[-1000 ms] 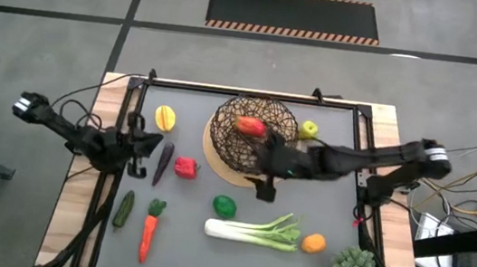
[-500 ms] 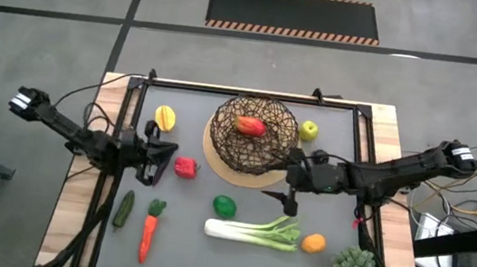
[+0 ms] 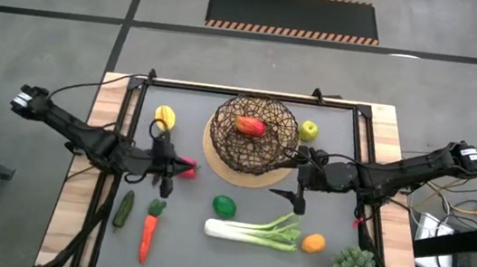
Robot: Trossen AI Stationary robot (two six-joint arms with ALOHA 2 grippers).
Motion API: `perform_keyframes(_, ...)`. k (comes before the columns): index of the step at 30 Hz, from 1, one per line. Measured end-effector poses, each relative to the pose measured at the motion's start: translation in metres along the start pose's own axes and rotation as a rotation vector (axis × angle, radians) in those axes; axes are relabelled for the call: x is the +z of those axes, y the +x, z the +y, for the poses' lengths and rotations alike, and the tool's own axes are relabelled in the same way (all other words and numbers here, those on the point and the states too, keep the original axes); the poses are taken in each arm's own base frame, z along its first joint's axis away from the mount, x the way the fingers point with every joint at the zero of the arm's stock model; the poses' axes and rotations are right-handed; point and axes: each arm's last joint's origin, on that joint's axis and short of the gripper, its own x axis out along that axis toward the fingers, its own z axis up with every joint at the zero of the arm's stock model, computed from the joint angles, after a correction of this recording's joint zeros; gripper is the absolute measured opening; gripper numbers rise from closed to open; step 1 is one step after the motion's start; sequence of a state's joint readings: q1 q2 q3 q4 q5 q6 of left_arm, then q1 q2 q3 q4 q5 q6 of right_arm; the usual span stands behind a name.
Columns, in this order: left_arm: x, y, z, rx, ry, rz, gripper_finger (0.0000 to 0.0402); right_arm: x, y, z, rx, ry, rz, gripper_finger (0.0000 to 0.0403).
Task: Build produce basket
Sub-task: Put the bell pepper into the basket
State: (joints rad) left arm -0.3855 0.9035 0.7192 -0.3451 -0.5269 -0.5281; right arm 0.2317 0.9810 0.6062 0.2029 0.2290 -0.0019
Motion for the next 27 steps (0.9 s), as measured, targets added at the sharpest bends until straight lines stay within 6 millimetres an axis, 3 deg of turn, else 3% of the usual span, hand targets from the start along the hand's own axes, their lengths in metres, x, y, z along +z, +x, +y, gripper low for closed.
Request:
perform_keyframes(4, 0.005, -0.004, 0.0, 0.073, 0.048, 0.218, 0.0006, 0.0, 0.001, 0.0, 0.0, -0.012, -0.011, 0.0329)
perform_keyframes(7, 0.007, -0.002, 0.0, 0.089, 0.076, 0.328, 0.0032, -0.001, 0.001, 0.0, 0.0, -0.016, -0.011, 0.0329)
perform_keyframes(20, -0.022, 0.035, 0.008, 0.233, 0.329, 0.641, 0.0268, -0.001, 0.001, 0.0, 0.0, 0.007, -0.01, 0.0329)
perform_keyframes(23, -0.03, 0.045, 0.007, 0.226, 0.441, 0.701, 0.0304, -0.001, 0.001, 0.0, 0.0, 0.011, -0.009, 0.0329)
perform_keyframes(27, -0.037, 0.06, 0.01, 0.237, 0.526, 0.765, 0.0319, -0.001, 0.001, 0.0, 0.0, 0.013, -0.008, 0.0329)
